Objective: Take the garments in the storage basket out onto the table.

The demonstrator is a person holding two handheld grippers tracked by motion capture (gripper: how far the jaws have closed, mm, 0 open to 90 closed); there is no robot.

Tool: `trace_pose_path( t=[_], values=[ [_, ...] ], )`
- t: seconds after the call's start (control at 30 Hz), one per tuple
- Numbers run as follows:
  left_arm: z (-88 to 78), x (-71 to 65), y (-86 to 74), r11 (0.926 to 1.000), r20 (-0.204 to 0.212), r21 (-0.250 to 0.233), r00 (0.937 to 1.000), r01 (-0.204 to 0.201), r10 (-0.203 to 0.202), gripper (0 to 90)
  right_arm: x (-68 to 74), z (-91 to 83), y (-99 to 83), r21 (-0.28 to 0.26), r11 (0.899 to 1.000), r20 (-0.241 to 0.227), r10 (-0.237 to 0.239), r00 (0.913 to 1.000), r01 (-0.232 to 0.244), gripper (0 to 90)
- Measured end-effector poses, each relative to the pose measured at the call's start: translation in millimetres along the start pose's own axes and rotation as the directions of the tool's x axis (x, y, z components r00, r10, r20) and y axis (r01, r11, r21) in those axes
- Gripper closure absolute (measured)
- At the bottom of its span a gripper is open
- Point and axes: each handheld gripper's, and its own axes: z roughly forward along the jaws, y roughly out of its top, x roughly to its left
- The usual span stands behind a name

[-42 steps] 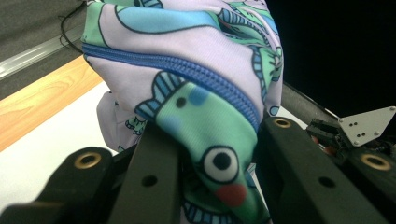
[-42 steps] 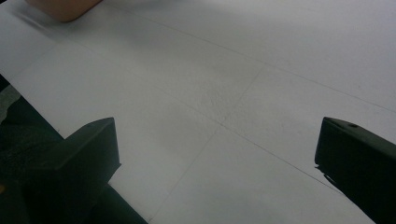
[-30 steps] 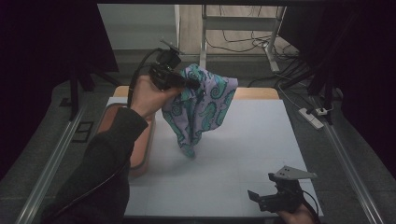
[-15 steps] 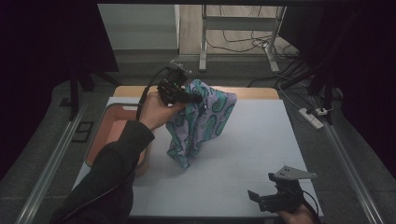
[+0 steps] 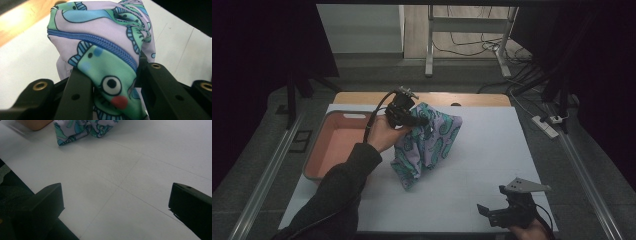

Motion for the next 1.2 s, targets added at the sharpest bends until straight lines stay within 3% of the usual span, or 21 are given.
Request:
trace_pose_path(
  t=[0.27, 0.63, 0.8, 1.03, 1.2],
  values=[
    [26.2, 3.8, -17.3, 0.999, -0.003, 0.04, 0.9998, 0.019, -0.018, 67.6, -0.1, 0.1, 0.0, 0.0, 1.0, 0.001, -0.002, 1.0, 0.002, 0.0],
    [64.7, 4.1, -41.5, 0.9923, -0.04, 0.122, 0.999, 0.021, -0.017, 63.5, -0.1, 0.6, 0.2, 0.005, 1.0, 0.001, 0.001, 1.0, -0.001, 0.0],
    [75.9, 1.9, -47.3, 0.9904, -0.042, 0.137, 0.9991, 0.014, -0.008, 57.7, -0.2, 0.7, 0.2, 0.006, 1.0, 0.0, 0.001, 1.0, -0.001, 0.0],
    [92.7, 1.3, -57.4, 0.9835, -0.062, 0.175, 0.9975, 0.045, -0.034, 44.9, -0.2, 0.6, 0.2, 0.009, 1.0, 0.0, -0.002, 1.0, 0.002, 0.0],
    [98.8, 4.0, -66.7, 0.9852, -0.06, 0.158, 0.9965, 0.067, -0.058, 33.5, -0.3, 0.8, 0.2, 0.008, 1.0, -0.002, 0.001, 1.0, -0.001, 0.0]
  ],
)
